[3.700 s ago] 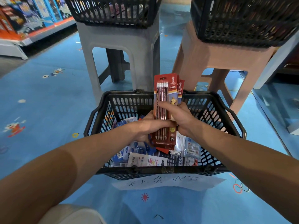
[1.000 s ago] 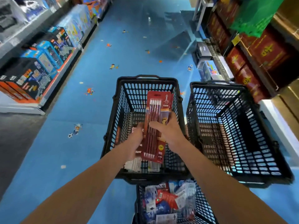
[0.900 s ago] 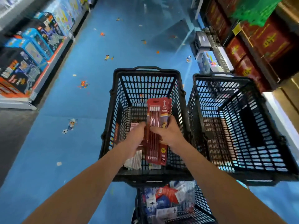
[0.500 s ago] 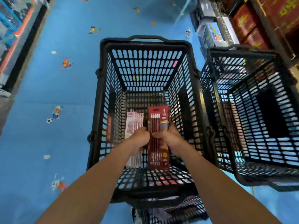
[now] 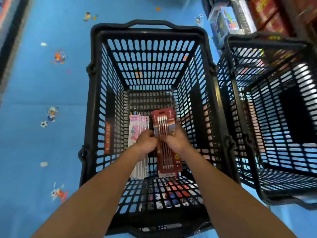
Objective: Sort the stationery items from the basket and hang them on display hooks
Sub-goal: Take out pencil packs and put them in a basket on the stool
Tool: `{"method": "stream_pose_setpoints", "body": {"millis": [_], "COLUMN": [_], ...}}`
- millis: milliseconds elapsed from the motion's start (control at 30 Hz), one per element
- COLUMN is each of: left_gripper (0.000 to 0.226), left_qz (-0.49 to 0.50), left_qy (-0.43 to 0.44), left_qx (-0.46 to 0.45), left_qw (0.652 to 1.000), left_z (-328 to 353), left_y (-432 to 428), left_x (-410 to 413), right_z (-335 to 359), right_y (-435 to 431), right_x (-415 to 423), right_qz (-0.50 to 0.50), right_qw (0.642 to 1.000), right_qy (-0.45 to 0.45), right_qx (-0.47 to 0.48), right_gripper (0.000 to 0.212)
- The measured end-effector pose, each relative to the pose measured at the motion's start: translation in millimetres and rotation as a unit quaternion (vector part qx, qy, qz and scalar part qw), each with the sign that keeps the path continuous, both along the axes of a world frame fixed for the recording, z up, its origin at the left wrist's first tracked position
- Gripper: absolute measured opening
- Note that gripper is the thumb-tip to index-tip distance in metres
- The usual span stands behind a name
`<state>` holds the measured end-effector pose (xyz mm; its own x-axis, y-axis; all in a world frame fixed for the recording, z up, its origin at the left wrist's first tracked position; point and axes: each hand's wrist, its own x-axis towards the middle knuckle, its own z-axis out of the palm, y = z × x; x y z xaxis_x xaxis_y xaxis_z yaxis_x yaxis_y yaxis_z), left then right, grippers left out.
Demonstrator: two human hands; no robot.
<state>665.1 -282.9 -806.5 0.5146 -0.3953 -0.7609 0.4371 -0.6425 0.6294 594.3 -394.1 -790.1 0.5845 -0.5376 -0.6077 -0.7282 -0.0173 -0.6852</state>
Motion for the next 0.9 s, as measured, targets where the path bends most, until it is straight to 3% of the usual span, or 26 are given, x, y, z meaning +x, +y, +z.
{"method": "stream_pose_setpoints", "body": {"millis": [267,467,700,900], "left_gripper": [0.017,0.022,0.040,0.049], "left_qz": [-0.029,-0.031,0.022,-0.004], "left_qy": [-0.052,-0.058,-0.160,-0.251], "left_qx": [0.000,0.005,0.024,0.028], "left_qw": [0.998,0.998,0.987,0.968], "left_z": [4,9,34,81], "left_y": [-1,3,9,29], "left_x": [-5,-5,-3,-6], "right_z": [12,25,51,83], "right_y": [-1,-1,2,7], "right_x": [-5,-7,-14,-27], "right_qz": [0.046,0.071,0.103,0.154], "right_qw": [0.998,0.992,0.982,0.970], "right_qy": [0.044,0.077,-0.004,-0.090], "right_qx": [-0.013,-0.068,-0.157,-0.165], "right_gripper": [0.077,0.070,0.069,0.042]}}
